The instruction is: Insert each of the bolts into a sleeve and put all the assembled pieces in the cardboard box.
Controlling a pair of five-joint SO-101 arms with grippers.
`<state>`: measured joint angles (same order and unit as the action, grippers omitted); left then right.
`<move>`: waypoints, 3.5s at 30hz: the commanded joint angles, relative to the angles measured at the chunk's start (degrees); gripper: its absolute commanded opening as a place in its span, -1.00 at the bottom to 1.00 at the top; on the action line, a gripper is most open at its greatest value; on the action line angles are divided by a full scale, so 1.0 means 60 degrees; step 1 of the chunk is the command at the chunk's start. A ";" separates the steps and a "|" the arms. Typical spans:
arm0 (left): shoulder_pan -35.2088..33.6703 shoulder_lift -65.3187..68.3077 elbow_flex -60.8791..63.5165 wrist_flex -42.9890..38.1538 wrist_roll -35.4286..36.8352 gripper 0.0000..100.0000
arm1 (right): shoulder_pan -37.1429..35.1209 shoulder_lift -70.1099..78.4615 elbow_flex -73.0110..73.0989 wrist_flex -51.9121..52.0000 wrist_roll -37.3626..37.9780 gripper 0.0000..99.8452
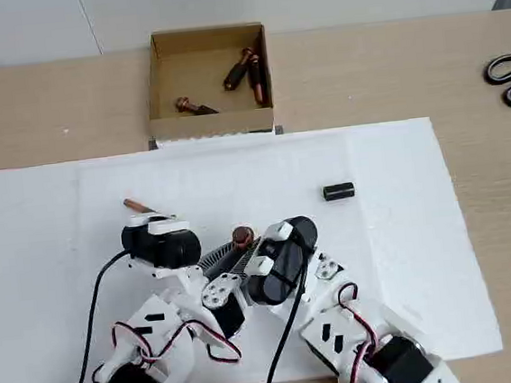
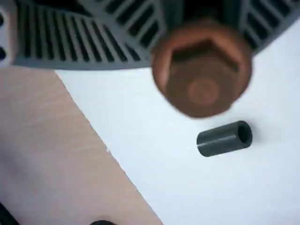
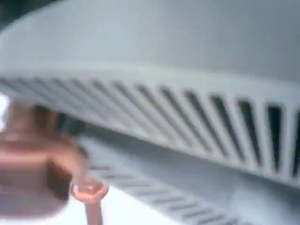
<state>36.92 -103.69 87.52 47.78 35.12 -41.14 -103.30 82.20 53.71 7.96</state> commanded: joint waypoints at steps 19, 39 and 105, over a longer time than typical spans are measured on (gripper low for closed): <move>-0.2286 -0.0015 -0.1546 0.1612 -0.2491 -0.52 | 0.0110 -0.0095 -0.0117 -0.0271 0.0059 -1.00; -0.5612 -0.0044 -0.2000 0.2974 -0.3399 -0.99 | 0.2864 -0.0095 0.0440 -0.0315 -0.0278 -1.00; -0.6242 -0.0044 0.0886 0.2418 -0.4249 -0.99 | 0.3480 2.2161 -1.6469 -0.7993 -0.0234 -0.99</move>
<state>-0.88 -103.43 93.05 63.69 9.98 -21.36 27.34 -7.56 7.21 6.90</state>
